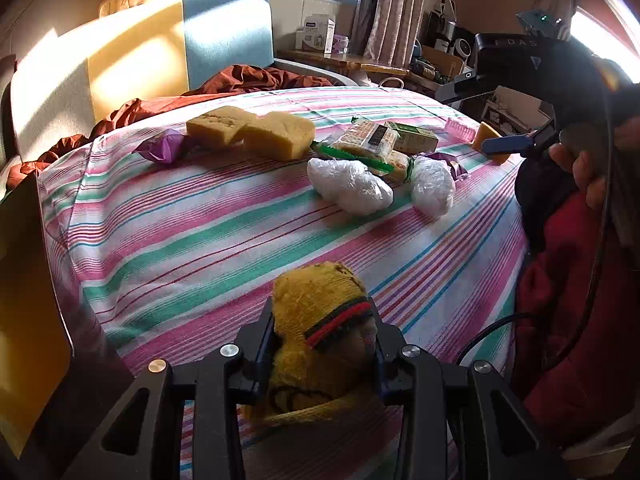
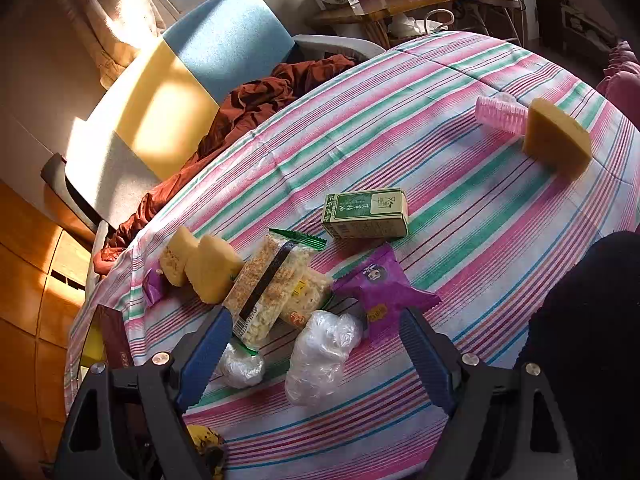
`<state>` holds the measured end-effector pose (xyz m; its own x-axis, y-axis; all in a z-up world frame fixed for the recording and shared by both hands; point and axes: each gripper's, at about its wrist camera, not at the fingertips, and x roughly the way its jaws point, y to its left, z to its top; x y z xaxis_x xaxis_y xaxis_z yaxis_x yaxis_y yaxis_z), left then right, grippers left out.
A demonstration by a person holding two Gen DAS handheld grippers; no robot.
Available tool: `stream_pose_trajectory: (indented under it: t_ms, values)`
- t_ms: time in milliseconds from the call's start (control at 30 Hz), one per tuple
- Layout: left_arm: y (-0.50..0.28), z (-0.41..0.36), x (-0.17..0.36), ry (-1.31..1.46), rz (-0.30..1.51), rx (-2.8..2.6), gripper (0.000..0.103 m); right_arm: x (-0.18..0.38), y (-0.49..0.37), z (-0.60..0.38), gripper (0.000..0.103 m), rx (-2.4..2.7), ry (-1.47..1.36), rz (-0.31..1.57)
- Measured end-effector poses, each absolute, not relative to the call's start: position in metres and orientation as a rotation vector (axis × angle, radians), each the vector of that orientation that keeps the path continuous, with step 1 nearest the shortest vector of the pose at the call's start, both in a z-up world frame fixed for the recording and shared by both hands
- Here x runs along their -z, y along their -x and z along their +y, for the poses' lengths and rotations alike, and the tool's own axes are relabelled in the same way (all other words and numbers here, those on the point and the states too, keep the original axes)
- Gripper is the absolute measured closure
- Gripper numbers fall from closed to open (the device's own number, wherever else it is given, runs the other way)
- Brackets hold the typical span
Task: Organize objects
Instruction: 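Grasp the cracker packet with the right tool, then release the plush toy into the tray with the left tool while the right tool holds the packet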
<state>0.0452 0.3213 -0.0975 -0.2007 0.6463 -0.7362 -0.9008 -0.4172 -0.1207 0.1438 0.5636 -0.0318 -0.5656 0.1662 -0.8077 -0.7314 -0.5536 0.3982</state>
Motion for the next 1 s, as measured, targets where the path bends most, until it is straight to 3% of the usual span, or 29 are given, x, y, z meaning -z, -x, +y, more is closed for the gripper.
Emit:
stream_pose_trajectory:
  t_ms: [367,767,833,867,900,1000]
  values:
    - [-0.045,0.312,0.1,0.87,0.373,-1.814,0.062,0.036,-0.099,0.558,0.016,-2.138,1.035,0.934]
    - [-0.044,0.307,0.1,0.868,0.339,-1.808,0.061,0.086,-0.027,0.574,0.016,-2.022,1.198,0.877]
    - [-0.044,0.307,0.101,0.863,0.339,-1.808,0.061,0.088,-0.02,0.569,0.028,-2.034,1.235,0.819]
    - [-0.044,0.307,0.101,0.861,0.339,-1.807,0.06,0.087,-0.017,0.565,0.042,-2.048,1.256,0.778]
    - [-0.044,0.307,0.101,0.86,0.339,-1.807,0.06,0.085,-0.014,0.56,0.048,-2.062,1.268,0.74]
    - [-0.044,0.307,0.101,0.855,0.343,-1.807,0.06,0.08,-0.009,0.552,0.053,-2.078,1.287,0.647]
